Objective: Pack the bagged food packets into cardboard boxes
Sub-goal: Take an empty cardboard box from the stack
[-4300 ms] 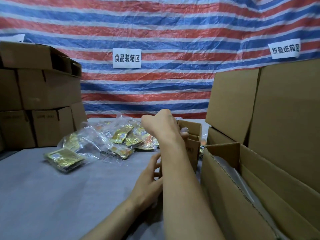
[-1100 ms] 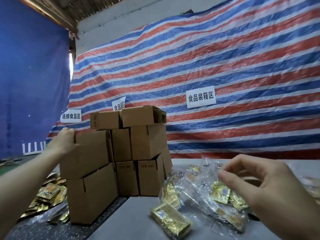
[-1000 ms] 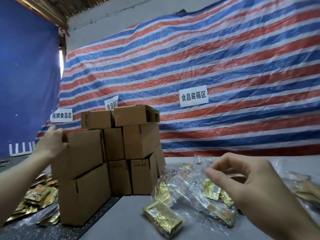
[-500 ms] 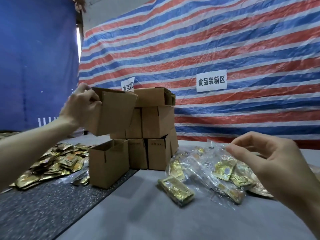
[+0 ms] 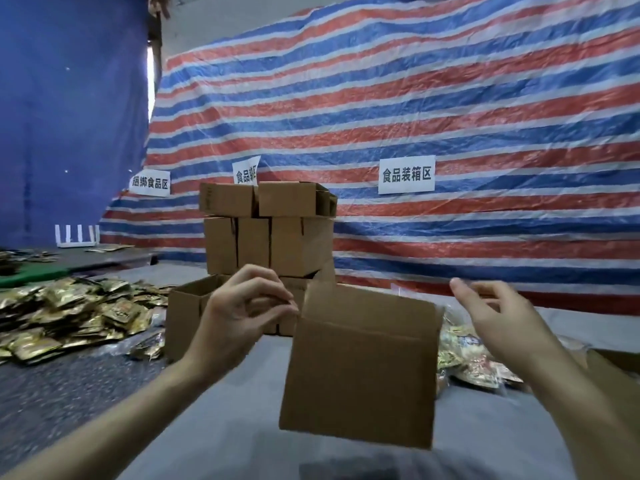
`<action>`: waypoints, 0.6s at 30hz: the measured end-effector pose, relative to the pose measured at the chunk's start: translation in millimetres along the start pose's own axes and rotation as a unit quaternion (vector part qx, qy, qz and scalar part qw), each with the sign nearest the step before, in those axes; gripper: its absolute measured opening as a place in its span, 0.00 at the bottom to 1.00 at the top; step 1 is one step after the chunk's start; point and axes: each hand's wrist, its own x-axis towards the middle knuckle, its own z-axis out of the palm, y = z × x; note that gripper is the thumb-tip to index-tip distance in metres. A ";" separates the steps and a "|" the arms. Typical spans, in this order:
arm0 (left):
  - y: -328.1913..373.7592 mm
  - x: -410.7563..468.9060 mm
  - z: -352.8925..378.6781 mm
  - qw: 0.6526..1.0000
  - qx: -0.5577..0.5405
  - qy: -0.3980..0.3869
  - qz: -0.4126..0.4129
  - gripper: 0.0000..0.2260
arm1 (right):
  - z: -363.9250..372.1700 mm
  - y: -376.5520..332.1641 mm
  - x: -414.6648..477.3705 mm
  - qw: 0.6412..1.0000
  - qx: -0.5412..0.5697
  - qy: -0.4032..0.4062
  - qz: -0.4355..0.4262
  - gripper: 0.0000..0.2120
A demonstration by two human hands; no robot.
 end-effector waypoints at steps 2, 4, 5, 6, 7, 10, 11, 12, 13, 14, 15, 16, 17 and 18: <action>5.9 -23.6 28.4 0.995 -0.085 -0.017 -0.058 0.06 | -1.9 5.5 1.3 0.996 0.002 -0.055 0.066 0.24; 8.7 -46.0 55.2 0.976 -0.161 -0.024 -0.142 0.06 | -2.7 11.9 1.0 0.986 -0.039 -0.117 0.113 0.20; 9.8 -55.6 67.9 0.964 -0.195 -0.015 -0.182 0.07 | -3.3 15.4 1.4 0.978 -0.087 -0.144 0.122 0.18; 11.0 -63.5 79.4 0.948 -0.230 0.007 -0.218 0.11 | -3.9 18.2 2.3 0.971 -0.130 -0.161 0.123 0.16; 11.6 -70.4 90.0 0.930 -0.262 0.036 -0.255 0.17 | -4.6 20.2 3.6 0.966 -0.158 -0.165 0.117 0.14; 8.3 -88.0 111.8 0.892 -0.293 0.055 -0.340 0.40 | -6.7 21.5 6.4 0.964 -0.183 -0.159 0.111 0.12; 8.1 -92.8 115.4 0.886 -0.302 0.018 -0.353 0.47 | -6.3 20.6 5.6 0.962 -0.185 -0.164 0.118 0.12; 7.9 -96.7 118.1 0.877 -0.320 -0.031 -0.356 0.53 | -5.4 19.8 5.5 0.960 -0.188 -0.169 0.123 0.14; 7.0 -100.0 120.2 0.868 -0.340 -0.074 -0.353 0.56 | -3.4 18.9 5.3 0.958 -0.194 -0.170 0.127 0.14; 6.3 -103.2 121.2 0.864 -0.349 -0.106 -0.347 0.55 | -0.7 17.7 4.2 0.957 -0.200 -0.167 0.128 0.14; 5.8 -105.8 120.5 0.867 -0.349 -0.126 -0.332 0.54 | 2.2 16.7 3.3 0.957 -0.207 -0.159 0.124 0.13; 4.7 -108.3 118.8 0.874 -0.341 -0.143 -0.314 0.53 | 5.3 16.1 2.6 0.958 -0.216 -0.150 0.114 0.12; 3.0 -111.7 116.9 0.880 -0.334 -0.157 -0.299 0.52 | 8.9 15.5 1.5 0.958 -0.226 -0.141 0.103 0.12; 1.6 -113.7 114.5 0.881 -0.333 -0.169 -0.291 0.52 | 12.2 14.1 -0.3 0.958 -0.234 -0.135 0.095 0.12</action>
